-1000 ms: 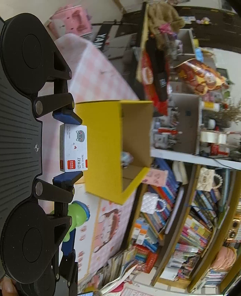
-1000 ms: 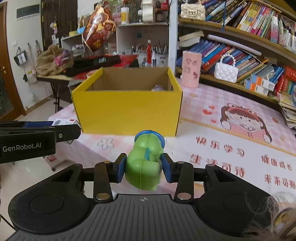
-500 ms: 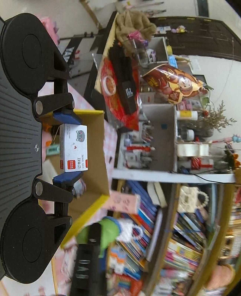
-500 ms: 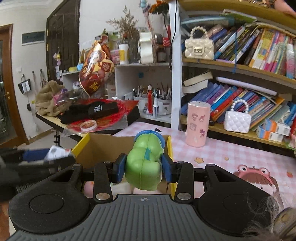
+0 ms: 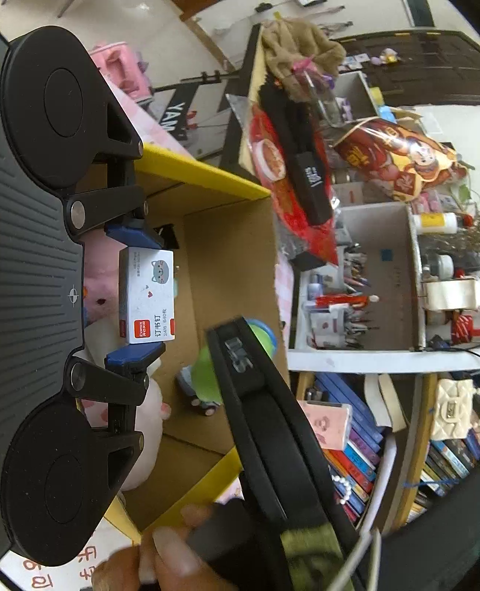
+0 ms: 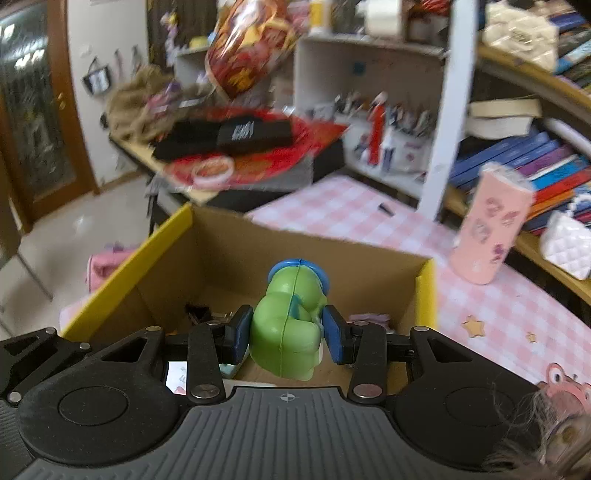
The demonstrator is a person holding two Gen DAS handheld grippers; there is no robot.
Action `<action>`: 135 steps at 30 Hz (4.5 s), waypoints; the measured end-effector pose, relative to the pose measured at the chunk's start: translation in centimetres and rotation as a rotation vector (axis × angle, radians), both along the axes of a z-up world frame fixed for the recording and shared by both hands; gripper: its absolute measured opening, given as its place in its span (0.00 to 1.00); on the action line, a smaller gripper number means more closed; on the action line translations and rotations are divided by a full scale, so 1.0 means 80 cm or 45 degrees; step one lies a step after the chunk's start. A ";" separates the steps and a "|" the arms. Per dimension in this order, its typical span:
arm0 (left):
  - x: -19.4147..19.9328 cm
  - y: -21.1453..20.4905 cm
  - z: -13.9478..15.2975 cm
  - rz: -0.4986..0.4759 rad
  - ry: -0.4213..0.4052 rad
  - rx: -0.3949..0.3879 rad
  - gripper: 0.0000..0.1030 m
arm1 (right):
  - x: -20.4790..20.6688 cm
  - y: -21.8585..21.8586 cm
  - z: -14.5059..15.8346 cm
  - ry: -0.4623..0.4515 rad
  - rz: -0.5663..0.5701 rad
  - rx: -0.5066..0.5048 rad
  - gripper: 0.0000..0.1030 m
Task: Organize objects
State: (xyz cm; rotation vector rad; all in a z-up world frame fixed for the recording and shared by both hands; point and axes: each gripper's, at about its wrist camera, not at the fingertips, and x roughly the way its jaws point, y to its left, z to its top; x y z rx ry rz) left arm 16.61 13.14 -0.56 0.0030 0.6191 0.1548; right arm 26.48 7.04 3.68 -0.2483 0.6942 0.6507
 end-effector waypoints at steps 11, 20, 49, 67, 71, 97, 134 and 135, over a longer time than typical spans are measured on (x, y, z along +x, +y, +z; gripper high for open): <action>0.007 0.001 -0.002 0.022 0.014 0.025 0.58 | 0.021 0.012 -0.030 0.177 0.032 -0.059 0.53; -0.019 -0.006 0.037 -0.005 -0.168 0.060 0.77 | -0.028 -0.052 0.033 -0.016 -0.086 0.174 0.57; -0.198 -0.083 0.026 -0.305 -0.085 -0.060 0.88 | -0.352 -0.242 -0.019 -0.116 -1.072 0.100 0.58; -0.222 -0.151 0.008 -0.371 -0.102 0.033 0.94 | -0.377 -0.259 -0.036 -0.152 -1.087 0.012 0.77; -0.220 -0.155 0.007 -0.364 -0.091 0.040 0.94 | -0.379 -0.263 -0.035 -0.154 -1.099 0.014 0.77; -0.214 -0.135 -0.008 -0.305 0.033 0.009 0.99 | -0.376 -0.242 -0.045 -0.082 -1.134 -0.057 0.82; -0.206 -0.135 -0.016 -0.293 0.083 0.033 0.99 | -0.362 -0.236 -0.053 -0.041 -1.137 -0.119 0.82; -0.205 -0.135 -0.016 -0.292 0.082 0.034 0.99 | -0.362 -0.236 -0.053 -0.039 -1.138 -0.120 0.82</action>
